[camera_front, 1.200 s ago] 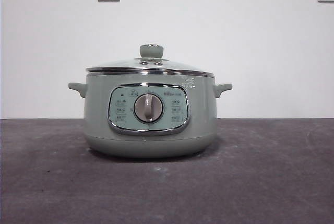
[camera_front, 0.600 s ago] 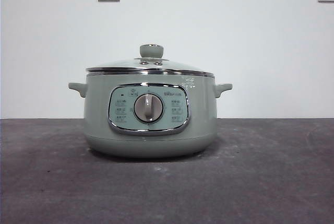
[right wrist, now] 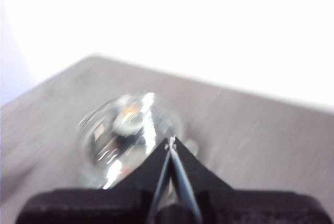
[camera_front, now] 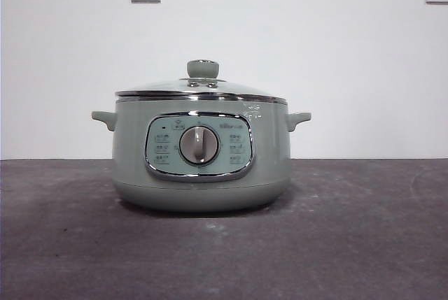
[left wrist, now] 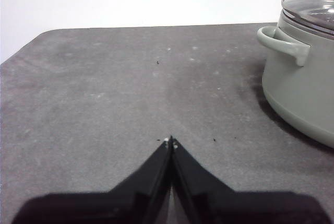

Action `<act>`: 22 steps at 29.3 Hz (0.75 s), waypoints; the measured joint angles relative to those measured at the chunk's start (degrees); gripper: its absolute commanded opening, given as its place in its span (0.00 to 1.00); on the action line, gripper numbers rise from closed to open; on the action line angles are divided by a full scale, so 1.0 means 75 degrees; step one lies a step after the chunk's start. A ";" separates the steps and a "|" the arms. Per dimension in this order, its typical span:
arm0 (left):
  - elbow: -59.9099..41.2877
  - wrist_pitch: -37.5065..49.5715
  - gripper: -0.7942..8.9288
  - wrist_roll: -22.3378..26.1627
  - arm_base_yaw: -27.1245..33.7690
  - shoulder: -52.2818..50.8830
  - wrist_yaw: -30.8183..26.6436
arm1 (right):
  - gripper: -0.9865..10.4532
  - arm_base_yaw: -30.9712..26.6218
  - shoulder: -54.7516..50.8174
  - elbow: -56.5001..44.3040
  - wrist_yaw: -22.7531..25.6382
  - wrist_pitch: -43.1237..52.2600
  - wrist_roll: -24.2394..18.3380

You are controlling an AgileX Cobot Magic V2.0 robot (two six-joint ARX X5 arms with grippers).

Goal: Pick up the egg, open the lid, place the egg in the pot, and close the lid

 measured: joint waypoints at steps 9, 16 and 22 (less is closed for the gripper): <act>0.0000 0.0000 0.08 0.0000 0.0000 0.0000 0.0000 | 0.09 -0.0227 -0.2600 -0.4800 -0.0023 0.3864 -0.0050; 0.0000 0.0000 0.08 0.0000 0.0000 0.0000 0.0000 | 0.09 -0.0230 -0.4135 -0.7714 0.0090 0.5371 0.0009; 0.0000 0.0003 0.08 0.0000 0.0000 0.0000 0.0000 | 0.09 -0.0230 -0.5109 -0.9264 0.1134 0.5878 0.0542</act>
